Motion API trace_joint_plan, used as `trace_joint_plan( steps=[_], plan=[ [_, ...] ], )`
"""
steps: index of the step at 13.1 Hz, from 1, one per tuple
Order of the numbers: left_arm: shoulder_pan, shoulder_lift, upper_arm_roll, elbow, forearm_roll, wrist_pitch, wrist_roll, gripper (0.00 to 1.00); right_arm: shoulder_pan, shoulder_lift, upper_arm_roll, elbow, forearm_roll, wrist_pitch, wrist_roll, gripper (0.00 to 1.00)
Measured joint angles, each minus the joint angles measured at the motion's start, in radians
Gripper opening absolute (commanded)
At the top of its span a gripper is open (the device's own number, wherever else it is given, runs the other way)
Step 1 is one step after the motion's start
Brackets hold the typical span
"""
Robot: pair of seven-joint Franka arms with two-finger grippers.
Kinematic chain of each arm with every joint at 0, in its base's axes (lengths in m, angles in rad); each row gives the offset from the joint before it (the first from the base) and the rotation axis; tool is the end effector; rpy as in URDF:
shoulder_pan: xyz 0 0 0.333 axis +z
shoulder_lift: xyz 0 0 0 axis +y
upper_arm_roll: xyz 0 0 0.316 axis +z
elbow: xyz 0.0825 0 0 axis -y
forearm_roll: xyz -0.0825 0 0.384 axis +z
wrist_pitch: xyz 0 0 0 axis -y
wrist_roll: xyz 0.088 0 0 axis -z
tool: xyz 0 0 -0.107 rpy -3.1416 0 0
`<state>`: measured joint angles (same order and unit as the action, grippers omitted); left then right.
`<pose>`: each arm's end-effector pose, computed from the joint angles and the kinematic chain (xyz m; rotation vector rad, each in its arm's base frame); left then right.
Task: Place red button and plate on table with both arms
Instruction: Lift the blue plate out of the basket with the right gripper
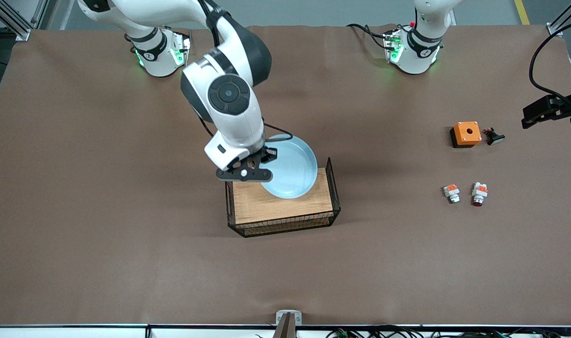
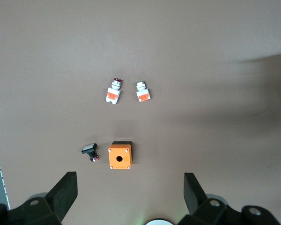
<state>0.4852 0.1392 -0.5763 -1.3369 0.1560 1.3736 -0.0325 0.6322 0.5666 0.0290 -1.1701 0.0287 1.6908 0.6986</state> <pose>0.5711 -0.0064 0.6494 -3.0558 0.0501 0.1164 0.5655 0.4368 0.4626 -3.1336 0.0716 0.0991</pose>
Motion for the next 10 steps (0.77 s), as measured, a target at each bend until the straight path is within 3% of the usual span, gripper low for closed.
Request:
trace_joint_plan(
  steps=[5, 10],
  plan=[
    [-0.014, -0.047, 0.019, -0.049, -0.071, -0.003, -0.005, 1.00, -0.028, -0.122, -0.011, 0.004, 0.005, -0.244, -0.006, 0.02],
    [-0.239, -0.195, 0.255, -0.225, -0.144, 0.058, -0.027, 1.00, -0.210, -0.252, -0.023, -0.002, 0.004, -0.412, -0.313, 0.02]
  ],
)
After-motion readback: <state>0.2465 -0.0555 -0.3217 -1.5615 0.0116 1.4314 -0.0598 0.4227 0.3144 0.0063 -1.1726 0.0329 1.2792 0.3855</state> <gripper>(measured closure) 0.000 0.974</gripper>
